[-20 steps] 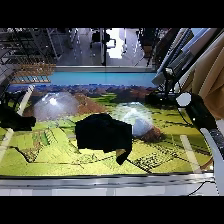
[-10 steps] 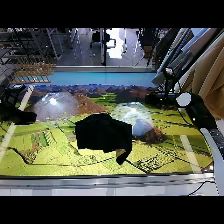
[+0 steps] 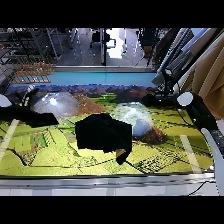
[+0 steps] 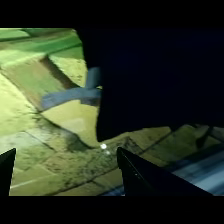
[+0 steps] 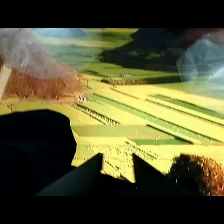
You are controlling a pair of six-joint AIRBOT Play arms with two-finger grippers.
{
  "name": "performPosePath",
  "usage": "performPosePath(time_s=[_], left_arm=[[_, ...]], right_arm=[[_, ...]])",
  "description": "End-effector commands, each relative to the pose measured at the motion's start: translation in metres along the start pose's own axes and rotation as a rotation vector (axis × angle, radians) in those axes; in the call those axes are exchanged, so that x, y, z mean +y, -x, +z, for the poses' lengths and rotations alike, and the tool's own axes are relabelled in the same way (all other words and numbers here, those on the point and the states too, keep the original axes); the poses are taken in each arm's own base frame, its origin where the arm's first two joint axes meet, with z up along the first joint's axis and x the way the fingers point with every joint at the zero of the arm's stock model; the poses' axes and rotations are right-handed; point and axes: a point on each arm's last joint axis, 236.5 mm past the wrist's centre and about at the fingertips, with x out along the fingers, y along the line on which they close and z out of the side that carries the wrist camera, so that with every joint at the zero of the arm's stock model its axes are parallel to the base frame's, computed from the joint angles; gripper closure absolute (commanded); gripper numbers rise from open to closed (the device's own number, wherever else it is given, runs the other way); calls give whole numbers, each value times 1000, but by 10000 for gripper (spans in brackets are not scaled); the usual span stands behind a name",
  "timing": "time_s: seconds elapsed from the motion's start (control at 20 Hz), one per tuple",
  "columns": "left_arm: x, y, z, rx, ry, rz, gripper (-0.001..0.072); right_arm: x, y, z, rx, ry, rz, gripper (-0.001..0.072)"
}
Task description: Fold the clothes and pants, and hang the long-sleeved shirts on hangers.
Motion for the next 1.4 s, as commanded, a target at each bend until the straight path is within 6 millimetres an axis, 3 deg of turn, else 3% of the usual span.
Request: performPosePath(time_s=[0.0, 0.1, 0.2, 0.3, 0.45, 0.55, 0.7, 0.85, 0.95, 1.0, 1.1, 1.15, 1.2, 1.35], left_arm=[[-53, -53, -47, 108, 11, -258, 15], [-56, -91, -89, 194, 29, -267, 15], [-59, -117, -113, 215, 28, -257, 14], [-64, -132, -121, 214, -17, -239, 15], [-78, -152, -111, 149, -128, -184, 14], [-83, -164, -95, 73, -124, -137, 14], [-78, -166, -81, 20, -31, -102, 14], [-66, -159, -100, 103, -8, -51, 18], [-57, -149, -101, 103, -34, 4, 20], [-58, -144, -96, 75, -47, 9, 20], [-58, -138, -80, 4, -56, 21, 19], [-55, -139, -72, -29, -53, 30, 20], [-51, -142, -65, -54, -48, 41, 20], [-39, -163, -72, -11, -19, 54, 20]], right_arm=[[-6, 8, -76, 308, 34, -6, 107], [1, 16, -138, 529, 29, 55, 72], [36, 19, -187, 648, -9, 237, 72], [70, 18, -223, 693, 19, 387, 77], [88, 3, -267, 744, 221, 392, 78], [90, -19, -271, 695, 394, 306, 79], [95, -49, -256, 569, 565, 190, 79], [104, -58, -247, 505, 599, 180, 79], [103, -59, -246, 503, 600, 178, 81], [103, -59, -247, 506, 597, 179, 126], [104, -62, -250, 514, 587, 184, 438], [104, -62, -251, 515, 586, 184, 543], [104, -61, -251, 516, 586, 185, 611], [104, -61, -251, 516, 585, 184, 682]])
